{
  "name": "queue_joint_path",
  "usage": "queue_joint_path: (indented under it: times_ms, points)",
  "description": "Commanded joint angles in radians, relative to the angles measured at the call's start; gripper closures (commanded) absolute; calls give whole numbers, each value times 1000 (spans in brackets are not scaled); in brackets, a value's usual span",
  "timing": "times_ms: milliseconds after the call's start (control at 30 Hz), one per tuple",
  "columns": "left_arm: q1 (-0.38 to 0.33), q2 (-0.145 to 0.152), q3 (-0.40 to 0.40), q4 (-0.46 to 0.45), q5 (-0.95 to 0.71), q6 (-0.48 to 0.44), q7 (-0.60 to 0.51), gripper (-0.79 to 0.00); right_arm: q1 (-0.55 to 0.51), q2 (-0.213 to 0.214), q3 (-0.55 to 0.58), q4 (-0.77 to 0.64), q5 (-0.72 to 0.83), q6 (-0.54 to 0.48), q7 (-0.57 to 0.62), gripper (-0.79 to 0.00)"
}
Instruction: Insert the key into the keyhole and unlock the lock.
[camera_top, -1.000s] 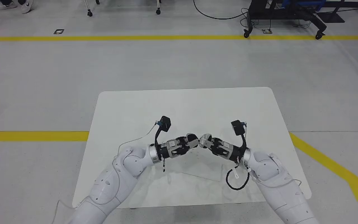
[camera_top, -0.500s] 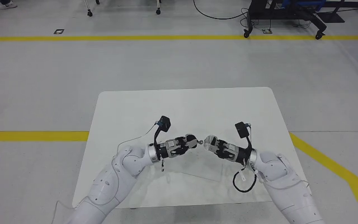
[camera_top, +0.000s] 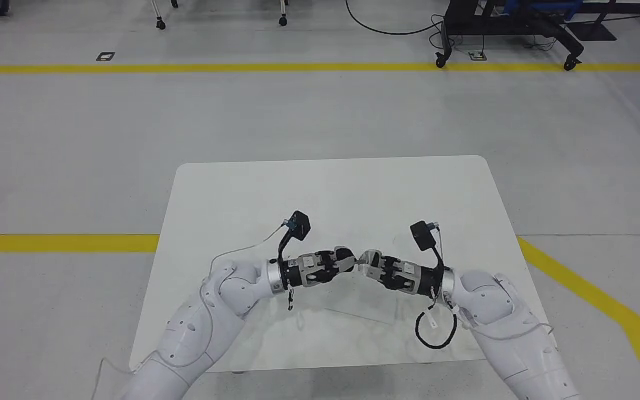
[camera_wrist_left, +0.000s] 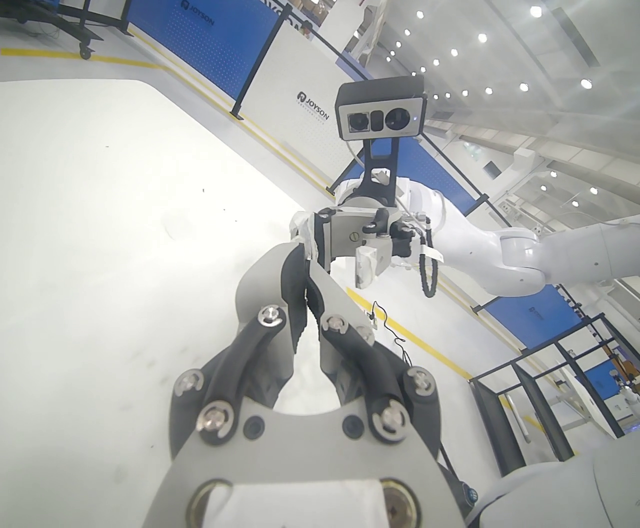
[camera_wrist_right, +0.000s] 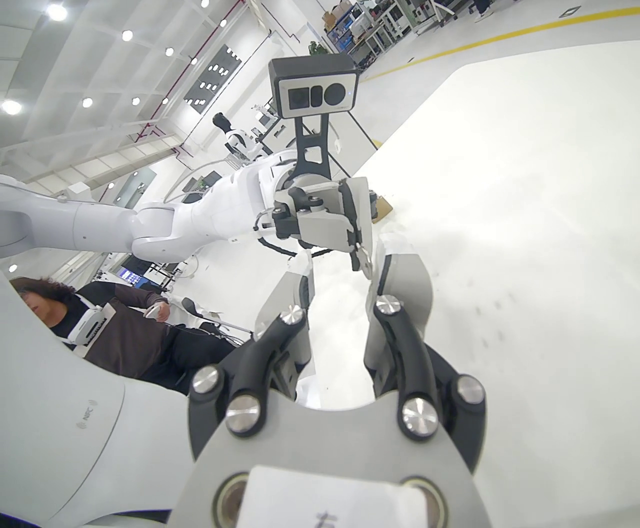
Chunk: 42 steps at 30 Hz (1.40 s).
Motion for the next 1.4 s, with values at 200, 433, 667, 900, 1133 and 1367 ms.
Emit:
queue_joint_path:
  times_ms: [200, 433, 667, 900, 1133, 1367]
  points:
    - [-7, -5, 6, 12, 8, 8, 14, 0, -4, 6, 0, 0, -8, 5, 2, 0]
    - [-8, -6, 7, 13, 24, 6, 19, -776, -9, 10, 0, -10, -24, 4, -13, 0]
    - [-1, 8, -38, 8, 28, 2, 37, -785, -11, 15, 7, -23, -40, 4, -36, 0]
    - [83, 91, -203, -314, 240, 133, -217, -785, -49, 27, 111, -46, -264, 73, -213, 0]
    - [278, 165, -383, -874, 394, 427, -716, -785, -73, 27, 130, -76, -372, 119, -284, 0]
    - [436, 188, -435, -1091, 730, 797, -949, -785, -73, 27, 130, -76, -372, 119, -284, 0]
